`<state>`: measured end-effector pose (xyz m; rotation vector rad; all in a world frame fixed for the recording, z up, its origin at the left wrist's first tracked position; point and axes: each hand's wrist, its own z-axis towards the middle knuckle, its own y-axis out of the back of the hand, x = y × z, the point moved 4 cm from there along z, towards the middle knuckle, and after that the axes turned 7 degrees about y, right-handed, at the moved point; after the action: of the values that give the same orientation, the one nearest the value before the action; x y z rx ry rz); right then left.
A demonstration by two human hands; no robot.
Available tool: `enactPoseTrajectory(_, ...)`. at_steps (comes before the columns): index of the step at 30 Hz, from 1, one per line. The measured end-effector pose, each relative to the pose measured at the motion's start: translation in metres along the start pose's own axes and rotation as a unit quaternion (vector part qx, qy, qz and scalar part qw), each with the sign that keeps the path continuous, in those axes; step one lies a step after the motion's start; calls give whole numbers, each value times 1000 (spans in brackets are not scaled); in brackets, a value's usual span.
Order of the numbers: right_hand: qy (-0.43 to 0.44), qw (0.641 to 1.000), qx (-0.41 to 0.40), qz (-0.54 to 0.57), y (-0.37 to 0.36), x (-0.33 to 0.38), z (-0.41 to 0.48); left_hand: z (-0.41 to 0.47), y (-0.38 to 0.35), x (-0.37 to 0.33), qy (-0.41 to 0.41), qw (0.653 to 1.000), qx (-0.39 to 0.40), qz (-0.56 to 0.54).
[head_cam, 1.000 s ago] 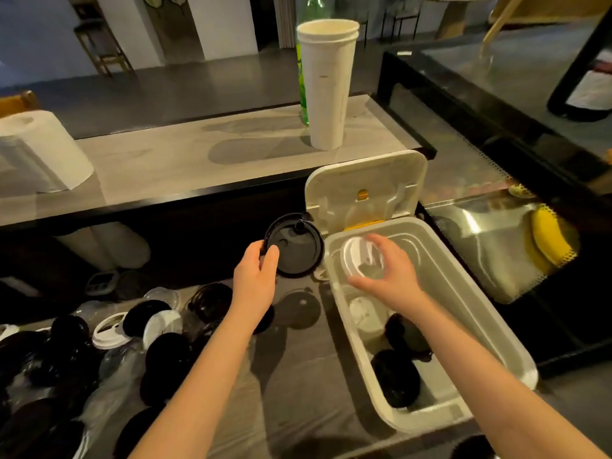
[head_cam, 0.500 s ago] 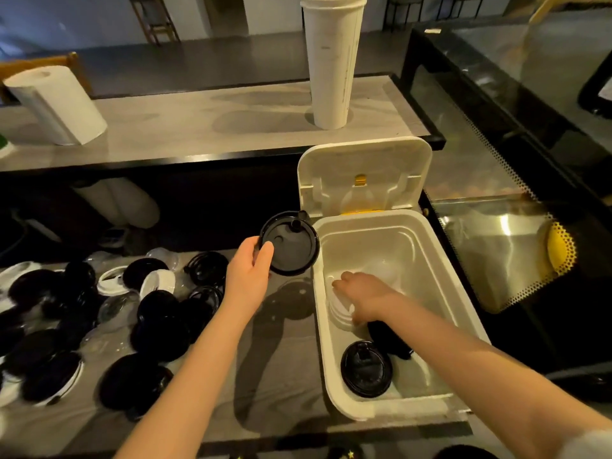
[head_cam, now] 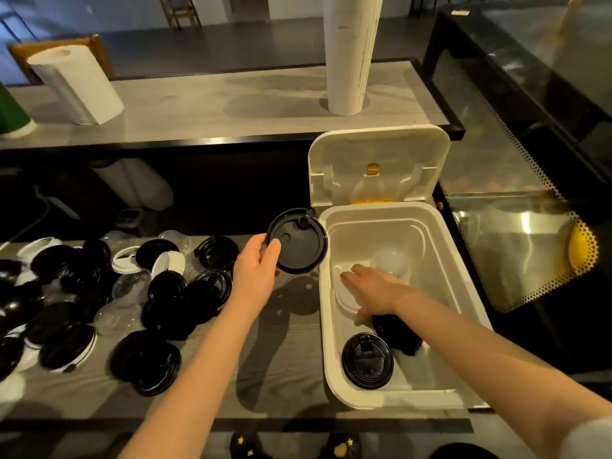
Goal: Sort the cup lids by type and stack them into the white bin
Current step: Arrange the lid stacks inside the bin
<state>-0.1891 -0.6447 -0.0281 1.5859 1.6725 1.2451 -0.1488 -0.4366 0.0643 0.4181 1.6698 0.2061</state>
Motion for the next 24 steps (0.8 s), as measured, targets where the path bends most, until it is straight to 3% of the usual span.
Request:
enactPoseTrajectory(3,-5,992,-60,115,18,-1,-11,-2,0,1,3,1000,8,2)
enactPoseTrajectory(6,-69,978,-146,134,39,-12,-31,-2,-3,1,1,1000,16,6)
enactPoseTrajectory(8,-114,983,-102,101,33,-19,-42,-3,-7,-2,-4,1000,28,10)
enactPoseTrajectory(11,-136,989,47,39,6,-19,-53,-4,-15,-6,-5,999,42,12)
enactPoseTrajectory(13,-143,984,101,19,-11,-21,-54,-4,-18,-6,-6,999,48,21)
enactPoseTrajectory(24,-177,972,154,-32,-16,-21,-62,-9,-24,-8,-24,998,58,28)
